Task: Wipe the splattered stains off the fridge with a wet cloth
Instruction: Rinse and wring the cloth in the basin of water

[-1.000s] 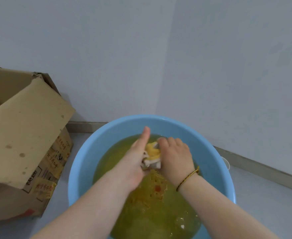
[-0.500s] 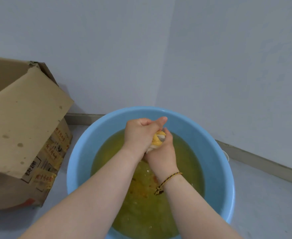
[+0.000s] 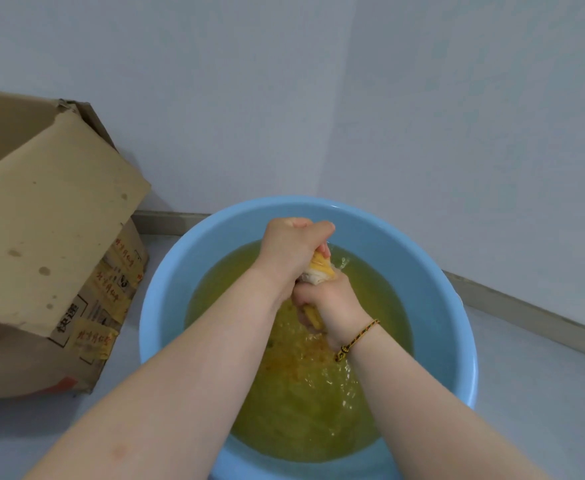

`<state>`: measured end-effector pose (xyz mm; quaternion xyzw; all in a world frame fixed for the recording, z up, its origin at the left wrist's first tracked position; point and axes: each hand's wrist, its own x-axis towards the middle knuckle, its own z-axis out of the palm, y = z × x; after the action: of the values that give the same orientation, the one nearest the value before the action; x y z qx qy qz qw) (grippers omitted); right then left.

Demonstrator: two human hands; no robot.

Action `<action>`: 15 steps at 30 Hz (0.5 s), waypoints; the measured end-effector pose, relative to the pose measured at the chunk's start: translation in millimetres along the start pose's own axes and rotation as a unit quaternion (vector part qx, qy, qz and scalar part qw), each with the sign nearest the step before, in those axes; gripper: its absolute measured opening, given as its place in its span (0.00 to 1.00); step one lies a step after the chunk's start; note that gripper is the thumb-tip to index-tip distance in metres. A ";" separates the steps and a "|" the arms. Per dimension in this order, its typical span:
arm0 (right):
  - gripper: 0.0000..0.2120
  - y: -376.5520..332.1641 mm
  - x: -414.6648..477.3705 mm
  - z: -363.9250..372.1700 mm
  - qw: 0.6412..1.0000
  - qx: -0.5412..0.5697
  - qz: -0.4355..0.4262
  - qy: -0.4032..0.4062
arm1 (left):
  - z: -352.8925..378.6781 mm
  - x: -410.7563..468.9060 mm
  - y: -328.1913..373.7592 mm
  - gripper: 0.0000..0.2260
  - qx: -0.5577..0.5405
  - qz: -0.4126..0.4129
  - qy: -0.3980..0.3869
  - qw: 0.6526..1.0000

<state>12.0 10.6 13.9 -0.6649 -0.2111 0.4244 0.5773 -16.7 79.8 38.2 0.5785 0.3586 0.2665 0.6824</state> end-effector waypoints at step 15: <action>0.24 30.8 7.3 -18.8 0.633 -0.586 -0.450 0.231 | 0.1 -25.9 -22.8 0.15 -0.213 -0.274 0.051 0.936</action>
<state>24.8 -2.4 -18.1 -0.7620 -0.5485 -0.2686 0.2155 -33.4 55.3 20.5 0.2843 0.4724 0.1685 0.8170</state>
